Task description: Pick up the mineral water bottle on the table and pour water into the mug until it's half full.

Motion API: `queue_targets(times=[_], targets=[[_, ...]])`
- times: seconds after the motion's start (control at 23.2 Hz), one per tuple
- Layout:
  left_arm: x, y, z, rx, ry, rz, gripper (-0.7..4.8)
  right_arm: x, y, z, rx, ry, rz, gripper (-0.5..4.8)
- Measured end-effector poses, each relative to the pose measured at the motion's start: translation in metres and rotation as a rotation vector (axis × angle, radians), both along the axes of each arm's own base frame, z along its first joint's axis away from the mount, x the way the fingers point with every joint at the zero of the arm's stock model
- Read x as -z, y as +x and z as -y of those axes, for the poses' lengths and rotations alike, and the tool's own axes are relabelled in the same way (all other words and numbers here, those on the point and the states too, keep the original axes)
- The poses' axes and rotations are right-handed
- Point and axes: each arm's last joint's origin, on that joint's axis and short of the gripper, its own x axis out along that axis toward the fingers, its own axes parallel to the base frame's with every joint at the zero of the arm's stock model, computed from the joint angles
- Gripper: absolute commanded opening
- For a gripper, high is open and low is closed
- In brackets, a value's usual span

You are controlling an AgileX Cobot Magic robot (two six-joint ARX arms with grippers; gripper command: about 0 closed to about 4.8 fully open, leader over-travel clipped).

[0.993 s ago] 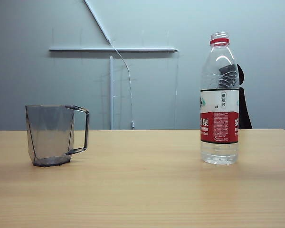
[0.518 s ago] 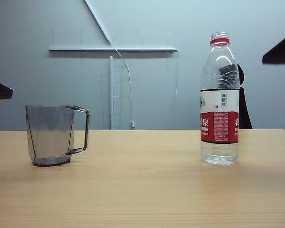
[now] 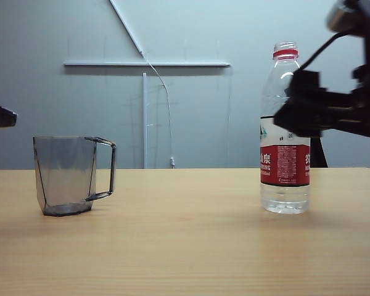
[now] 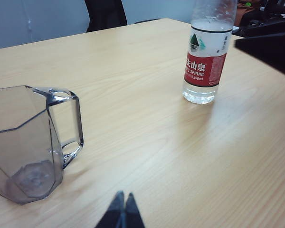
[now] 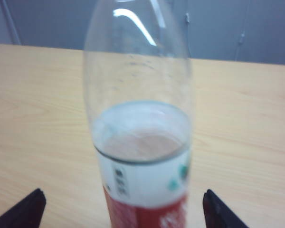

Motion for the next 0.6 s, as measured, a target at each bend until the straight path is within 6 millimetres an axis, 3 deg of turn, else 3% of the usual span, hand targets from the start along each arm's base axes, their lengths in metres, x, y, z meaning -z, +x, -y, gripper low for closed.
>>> queue_targets(times=[0.26, 0.6], targets=[[0.000, 0.000, 0.000, 0.000, 0.000, 0.000, -0.02, 0.017, 0.039, -0.021, 0.103, 0.021, 0.032, 4.79], [0.000, 0.000, 0.000, -0.001, 0.000, 0.000, -0.02, 0.021, 0.060, -0.032, 0.112, 0.017, 0.026, 4.79]])
